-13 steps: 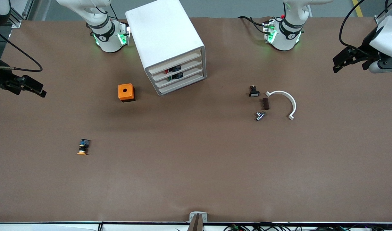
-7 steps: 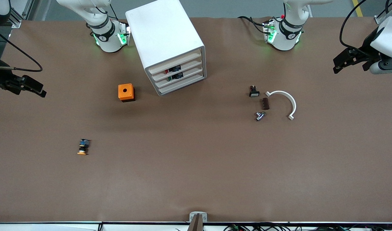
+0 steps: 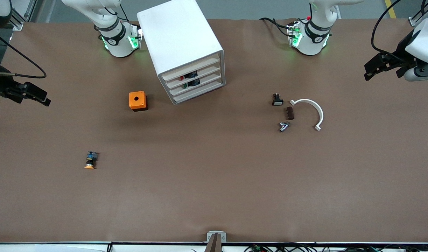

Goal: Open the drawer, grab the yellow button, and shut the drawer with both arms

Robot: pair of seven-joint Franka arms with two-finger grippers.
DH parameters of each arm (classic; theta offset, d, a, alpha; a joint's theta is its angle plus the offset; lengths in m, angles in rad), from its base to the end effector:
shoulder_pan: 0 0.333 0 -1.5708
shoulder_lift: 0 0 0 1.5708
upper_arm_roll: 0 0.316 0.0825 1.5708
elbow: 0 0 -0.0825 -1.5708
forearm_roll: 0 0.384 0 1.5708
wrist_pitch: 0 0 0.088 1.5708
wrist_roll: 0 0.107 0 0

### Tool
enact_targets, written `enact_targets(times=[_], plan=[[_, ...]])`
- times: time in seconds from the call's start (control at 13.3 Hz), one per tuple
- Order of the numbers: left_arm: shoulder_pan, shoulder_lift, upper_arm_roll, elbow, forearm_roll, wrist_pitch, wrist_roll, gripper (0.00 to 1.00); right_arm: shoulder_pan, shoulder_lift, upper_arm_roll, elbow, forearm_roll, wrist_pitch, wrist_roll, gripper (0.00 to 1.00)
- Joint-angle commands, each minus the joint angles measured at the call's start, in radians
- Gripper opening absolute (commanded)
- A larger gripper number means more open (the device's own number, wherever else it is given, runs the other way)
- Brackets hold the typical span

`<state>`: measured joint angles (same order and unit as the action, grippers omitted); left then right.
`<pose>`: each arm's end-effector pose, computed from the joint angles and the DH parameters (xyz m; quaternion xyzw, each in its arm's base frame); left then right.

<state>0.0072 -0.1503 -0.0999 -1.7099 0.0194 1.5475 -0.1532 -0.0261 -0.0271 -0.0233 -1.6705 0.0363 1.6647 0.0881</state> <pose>0.5019 -0.0485 0.6362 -0.9994 -0.0310 0.0043 0.0178 0.5526 -0.0239 0.6005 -0.9973 0.0702 -0.0103 0.0186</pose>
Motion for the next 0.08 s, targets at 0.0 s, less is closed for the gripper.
enact_targets(times=[0.0], plan=[[0.005,0.012,-0.003,0.024,0.004,-0.018,0.014,1.0,0.003,-0.017,0.0,-0.011,-0.007,-0.002,0.016,1.0]])
